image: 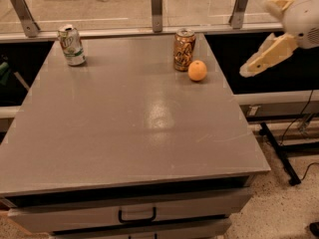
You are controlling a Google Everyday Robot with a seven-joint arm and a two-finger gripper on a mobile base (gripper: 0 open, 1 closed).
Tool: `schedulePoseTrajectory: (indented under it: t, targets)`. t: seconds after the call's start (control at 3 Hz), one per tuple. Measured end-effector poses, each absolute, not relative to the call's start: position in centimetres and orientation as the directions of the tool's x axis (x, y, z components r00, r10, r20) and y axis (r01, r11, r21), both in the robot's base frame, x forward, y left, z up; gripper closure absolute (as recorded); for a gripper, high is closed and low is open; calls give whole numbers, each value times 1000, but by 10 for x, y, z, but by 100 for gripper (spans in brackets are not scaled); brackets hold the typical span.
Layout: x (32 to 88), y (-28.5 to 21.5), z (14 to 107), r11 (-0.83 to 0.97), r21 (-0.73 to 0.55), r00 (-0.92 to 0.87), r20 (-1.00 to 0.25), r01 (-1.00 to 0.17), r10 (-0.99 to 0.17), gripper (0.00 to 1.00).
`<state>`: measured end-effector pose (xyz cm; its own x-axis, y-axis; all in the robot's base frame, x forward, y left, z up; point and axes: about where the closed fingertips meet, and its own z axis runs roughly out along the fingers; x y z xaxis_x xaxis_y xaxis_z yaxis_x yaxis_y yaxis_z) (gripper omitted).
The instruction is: Move orange near orange can
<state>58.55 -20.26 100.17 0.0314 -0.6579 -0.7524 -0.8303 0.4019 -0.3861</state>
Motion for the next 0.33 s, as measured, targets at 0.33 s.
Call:
schedulePoseTrajectory:
  t: [0.33]
  targets:
    - [581, -202, 1006, 396, -392, 40, -750, -830, -660, 0]
